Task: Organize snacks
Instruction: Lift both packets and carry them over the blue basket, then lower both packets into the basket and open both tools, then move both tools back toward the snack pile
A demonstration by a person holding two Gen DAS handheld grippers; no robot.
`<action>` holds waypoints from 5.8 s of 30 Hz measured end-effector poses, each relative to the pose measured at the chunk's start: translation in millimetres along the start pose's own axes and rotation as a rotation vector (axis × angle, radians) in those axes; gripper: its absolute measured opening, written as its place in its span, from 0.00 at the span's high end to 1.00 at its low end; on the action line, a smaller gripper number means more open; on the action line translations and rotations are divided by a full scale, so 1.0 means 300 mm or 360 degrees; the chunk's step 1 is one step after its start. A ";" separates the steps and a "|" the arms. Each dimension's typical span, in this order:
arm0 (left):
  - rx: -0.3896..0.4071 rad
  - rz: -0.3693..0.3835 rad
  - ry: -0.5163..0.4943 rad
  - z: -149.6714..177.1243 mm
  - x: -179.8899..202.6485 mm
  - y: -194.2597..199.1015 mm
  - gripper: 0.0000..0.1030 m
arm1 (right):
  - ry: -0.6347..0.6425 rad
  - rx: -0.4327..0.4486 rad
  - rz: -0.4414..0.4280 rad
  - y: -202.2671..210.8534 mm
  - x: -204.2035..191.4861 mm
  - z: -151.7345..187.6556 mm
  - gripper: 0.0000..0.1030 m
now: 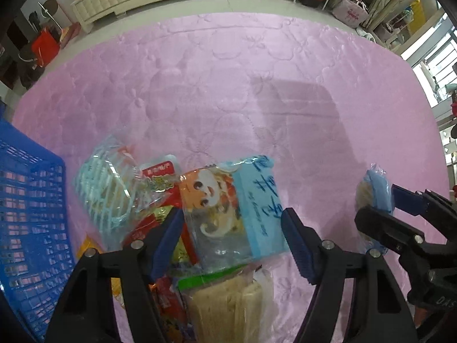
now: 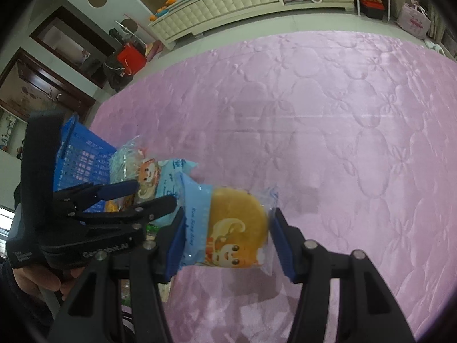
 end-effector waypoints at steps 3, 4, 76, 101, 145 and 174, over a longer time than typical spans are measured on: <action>-0.0009 0.0035 0.0032 -0.014 0.001 -0.029 0.33 | 0.0007 -0.0012 0.0020 -0.019 0.002 -0.005 0.41; -0.0013 0.0026 0.0024 -0.017 0.004 -0.037 0.33 | 0.0008 -0.0017 0.0023 -0.024 0.004 -0.005 0.41; 0.0712 0.0046 0.0097 0.230 -0.736 0.890 0.37 | 0.0497 0.0262 0.0048 0.275 -1.003 -0.134 0.41; 0.0527 0.0119 0.0059 0.019 -0.890 0.668 0.36 | 0.0528 0.0080 0.0133 -0.003 -1.068 -0.269 0.39; 0.0645 0.0103 -0.0142 0.333 -0.438 0.860 0.27 | 0.0202 0.0238 0.0207 0.421 -0.749 0.046 0.08; 0.0459 0.0214 -0.0132 0.536 -0.148 0.423 0.27 | 0.0005 0.0083 -0.0019 0.148 -0.347 0.369 0.15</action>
Point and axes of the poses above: each gripper's, at about its wrist camera, not at the fingertips, and y roughly against the way its jaws point, x to its right, z to its underside, the point moved 5 cm from there along -y, roughly the way its jaws point, and after that the axes turned 8 degrees about z, right-handed, at the moved point
